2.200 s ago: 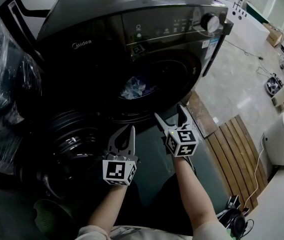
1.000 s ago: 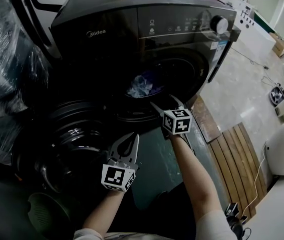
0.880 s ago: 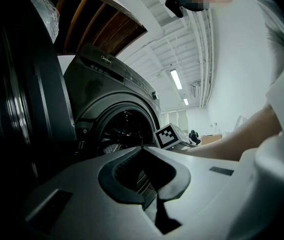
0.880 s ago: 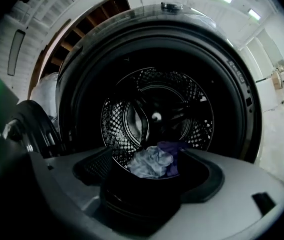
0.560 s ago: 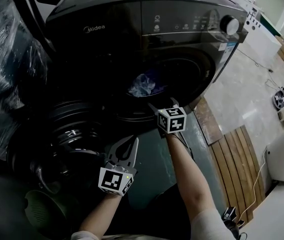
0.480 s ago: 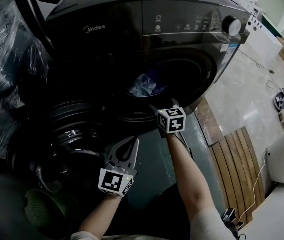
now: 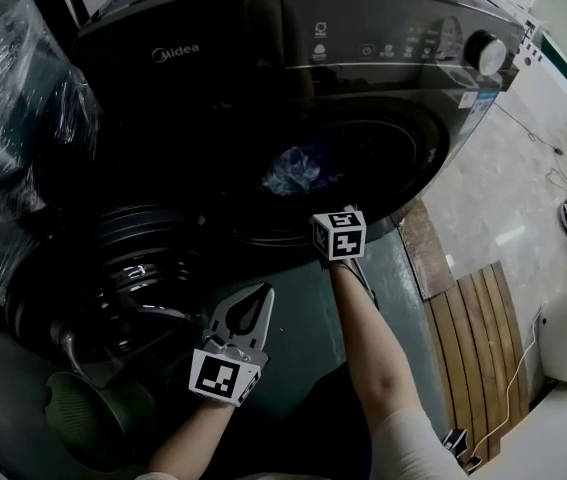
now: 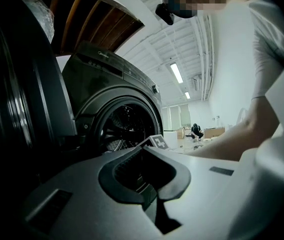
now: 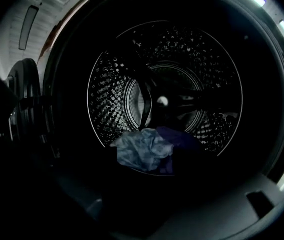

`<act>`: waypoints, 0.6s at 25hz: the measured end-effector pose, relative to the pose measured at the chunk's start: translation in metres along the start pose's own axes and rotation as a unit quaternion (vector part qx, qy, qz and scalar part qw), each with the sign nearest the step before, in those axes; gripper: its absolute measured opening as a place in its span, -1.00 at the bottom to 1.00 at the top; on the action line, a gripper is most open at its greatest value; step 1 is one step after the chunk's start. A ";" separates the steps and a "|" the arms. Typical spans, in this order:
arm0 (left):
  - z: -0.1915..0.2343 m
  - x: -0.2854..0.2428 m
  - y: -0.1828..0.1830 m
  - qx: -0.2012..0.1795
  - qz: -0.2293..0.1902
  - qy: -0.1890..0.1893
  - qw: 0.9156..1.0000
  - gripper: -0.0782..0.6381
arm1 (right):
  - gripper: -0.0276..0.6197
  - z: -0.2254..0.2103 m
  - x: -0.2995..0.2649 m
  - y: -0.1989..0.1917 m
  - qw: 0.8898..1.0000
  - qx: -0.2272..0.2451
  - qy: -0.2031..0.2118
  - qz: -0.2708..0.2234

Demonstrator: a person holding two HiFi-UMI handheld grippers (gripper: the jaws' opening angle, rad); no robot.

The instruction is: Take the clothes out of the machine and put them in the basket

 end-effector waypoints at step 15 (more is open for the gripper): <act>0.004 0.005 -0.008 -0.010 0.030 0.028 0.999 -0.72 | 0.20 0.023 -0.040 -0.004 0.999 0.043 0.002 0.012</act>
Point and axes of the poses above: the fingertips, and each gripper's own axes: x backward along the fingers, z to its left, y out of its top, the point moved 10 cm from there along x, backward along the fingers, and after that the axes turned 1 degree about x, right-handed, at the moved point
